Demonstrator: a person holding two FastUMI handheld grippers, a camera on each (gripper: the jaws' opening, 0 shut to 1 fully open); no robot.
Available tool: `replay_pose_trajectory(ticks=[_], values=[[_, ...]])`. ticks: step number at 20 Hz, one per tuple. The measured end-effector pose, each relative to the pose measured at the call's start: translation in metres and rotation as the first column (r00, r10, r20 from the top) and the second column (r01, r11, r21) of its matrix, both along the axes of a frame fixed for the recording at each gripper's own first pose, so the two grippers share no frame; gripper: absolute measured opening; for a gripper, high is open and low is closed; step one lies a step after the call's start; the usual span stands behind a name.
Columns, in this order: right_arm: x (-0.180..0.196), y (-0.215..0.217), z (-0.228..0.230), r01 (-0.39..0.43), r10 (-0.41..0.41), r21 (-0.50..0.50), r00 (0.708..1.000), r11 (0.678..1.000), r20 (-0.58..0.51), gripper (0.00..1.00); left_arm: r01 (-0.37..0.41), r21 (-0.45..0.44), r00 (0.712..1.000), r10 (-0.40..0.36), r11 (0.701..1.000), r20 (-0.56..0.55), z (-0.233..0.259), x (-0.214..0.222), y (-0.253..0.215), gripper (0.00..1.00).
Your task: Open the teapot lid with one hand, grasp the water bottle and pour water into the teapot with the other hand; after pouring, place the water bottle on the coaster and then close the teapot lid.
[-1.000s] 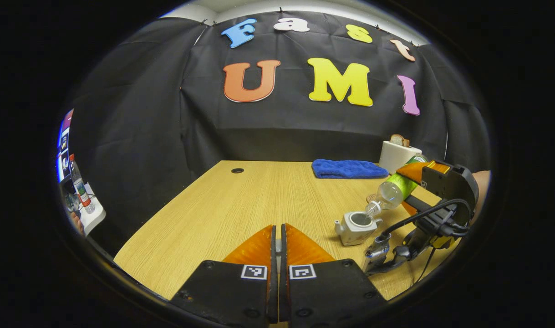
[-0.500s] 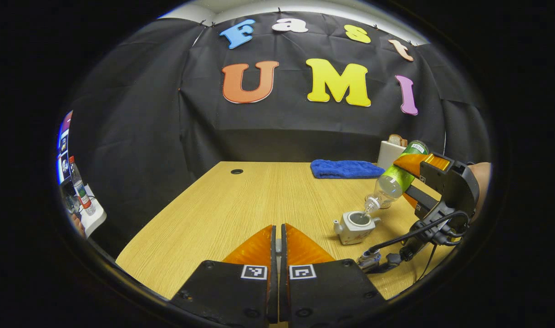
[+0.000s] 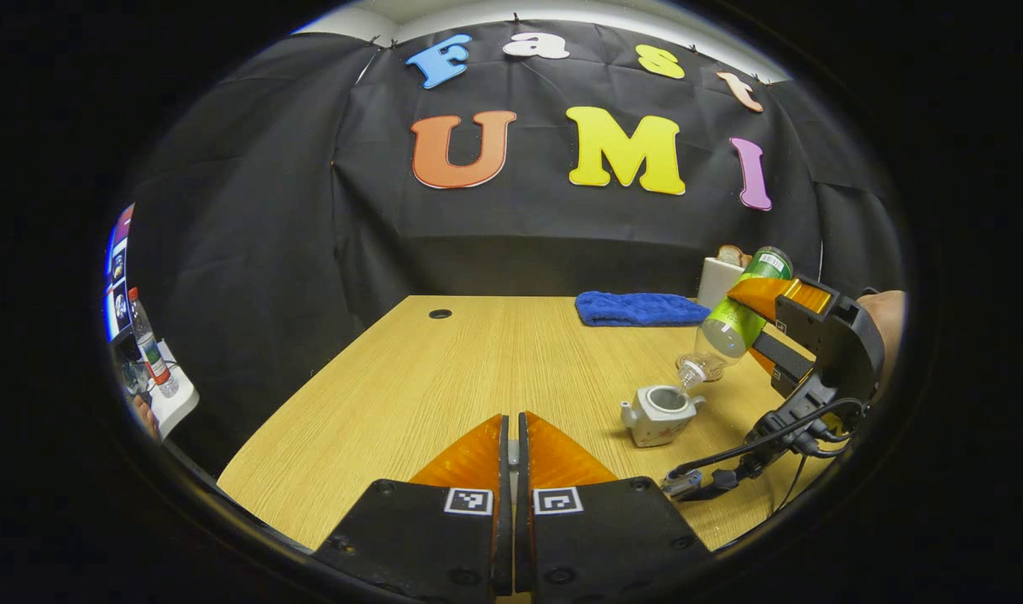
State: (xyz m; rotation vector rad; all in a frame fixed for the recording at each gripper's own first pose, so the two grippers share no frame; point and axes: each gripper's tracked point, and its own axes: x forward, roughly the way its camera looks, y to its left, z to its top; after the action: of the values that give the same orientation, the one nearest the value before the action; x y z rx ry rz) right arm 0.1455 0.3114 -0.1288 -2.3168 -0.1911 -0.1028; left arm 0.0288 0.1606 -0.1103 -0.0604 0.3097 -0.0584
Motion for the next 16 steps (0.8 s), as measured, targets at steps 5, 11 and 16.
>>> replay_pose_trajectory(ticks=[5, 11, 16], values=[[-0.004, 0.012, 0.003, -0.032, 0.032, -0.030, 0.999, 0.999, 0.010, 0.73, -0.001, 0.002, 1.000, 0.001, 1.000, -0.009, -0.002, 0.002, 0.000, 0.04], [-0.004, 0.011, 0.004, -0.022, 0.024, -0.075, 0.999, 0.997, 0.028, 0.73, -0.007, 0.000, 1.000, 0.007, 1.000, -0.016, -0.003, 0.002, 0.002, 0.04], [-0.007, 0.017, 0.004, -0.038, 0.041, -0.096, 0.999, 0.995, 0.031, 0.73, -0.002, 0.021, 1.000, 0.003, 1.000, -0.015, -0.003, 0.003, -0.002, 0.04]])
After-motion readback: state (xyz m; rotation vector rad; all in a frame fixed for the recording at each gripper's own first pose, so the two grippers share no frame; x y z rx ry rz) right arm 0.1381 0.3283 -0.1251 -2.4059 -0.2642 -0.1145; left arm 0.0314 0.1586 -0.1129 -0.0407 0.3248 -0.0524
